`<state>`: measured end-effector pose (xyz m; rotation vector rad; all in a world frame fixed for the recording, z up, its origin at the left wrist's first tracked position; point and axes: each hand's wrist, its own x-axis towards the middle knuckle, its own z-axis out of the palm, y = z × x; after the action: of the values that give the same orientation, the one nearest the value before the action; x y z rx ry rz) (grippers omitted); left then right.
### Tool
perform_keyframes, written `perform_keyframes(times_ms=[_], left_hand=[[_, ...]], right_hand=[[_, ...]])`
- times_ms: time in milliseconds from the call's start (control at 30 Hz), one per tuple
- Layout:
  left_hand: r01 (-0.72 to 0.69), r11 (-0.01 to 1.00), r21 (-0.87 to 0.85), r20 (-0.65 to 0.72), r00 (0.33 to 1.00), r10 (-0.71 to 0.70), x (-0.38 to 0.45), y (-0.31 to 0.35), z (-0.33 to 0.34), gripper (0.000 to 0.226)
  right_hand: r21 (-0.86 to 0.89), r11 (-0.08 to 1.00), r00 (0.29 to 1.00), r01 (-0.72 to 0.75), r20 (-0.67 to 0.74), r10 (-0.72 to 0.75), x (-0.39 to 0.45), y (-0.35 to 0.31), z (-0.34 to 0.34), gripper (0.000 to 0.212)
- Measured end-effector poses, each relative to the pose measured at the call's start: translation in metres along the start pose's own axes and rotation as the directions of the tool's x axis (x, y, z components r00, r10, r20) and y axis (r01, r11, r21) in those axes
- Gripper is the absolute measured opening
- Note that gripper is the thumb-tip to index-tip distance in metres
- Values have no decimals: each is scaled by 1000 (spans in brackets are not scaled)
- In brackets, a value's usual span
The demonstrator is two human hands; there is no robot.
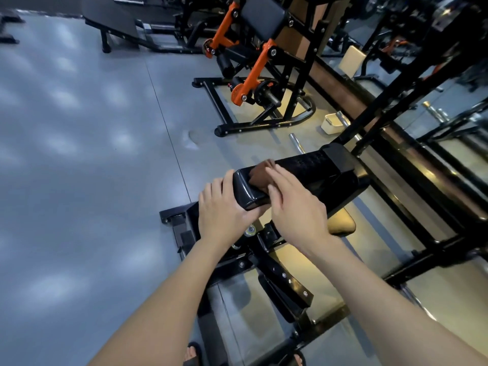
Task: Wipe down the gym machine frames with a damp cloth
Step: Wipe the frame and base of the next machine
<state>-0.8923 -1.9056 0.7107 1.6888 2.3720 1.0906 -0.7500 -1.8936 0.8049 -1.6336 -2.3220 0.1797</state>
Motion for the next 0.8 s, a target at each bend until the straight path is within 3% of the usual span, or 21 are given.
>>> perform_keyframes(times_ms=[167, 367, 500, 600, 700, 800], left_hand=[[1, 1000, 7, 41, 999, -1, 0, 2, -6, 105], [45, 999, 12, 99, 994, -46, 2, 7, -12, 99], [-3, 997, -72, 308, 951, 25, 5, -4, -25, 116], [53, 998, -18, 403, 914, -41, 4, -27, -39, 129], [149, 989, 13, 427, 893, -140, -1, -41, -41, 106], [164, 986, -1, 426, 893, -148, -1, -41, -41, 87]], right_hand=[[44, 986, 983, -164, -81, 167, 26, 4, -3, 42], [-54, 996, 998, 69, 17, -68, 4, -5, -4, 44], [-22, 992, 992, -122, -32, 122, 26, 12, -6, 44], [26, 996, 996, -88, -17, 88, 33, -7, 1, 46], [14, 999, 999, 38, 36, -38, 6, -10, -1, 45], [-31, 1000, 1000, -1, -3, 1, 3, 13, -4, 44]])
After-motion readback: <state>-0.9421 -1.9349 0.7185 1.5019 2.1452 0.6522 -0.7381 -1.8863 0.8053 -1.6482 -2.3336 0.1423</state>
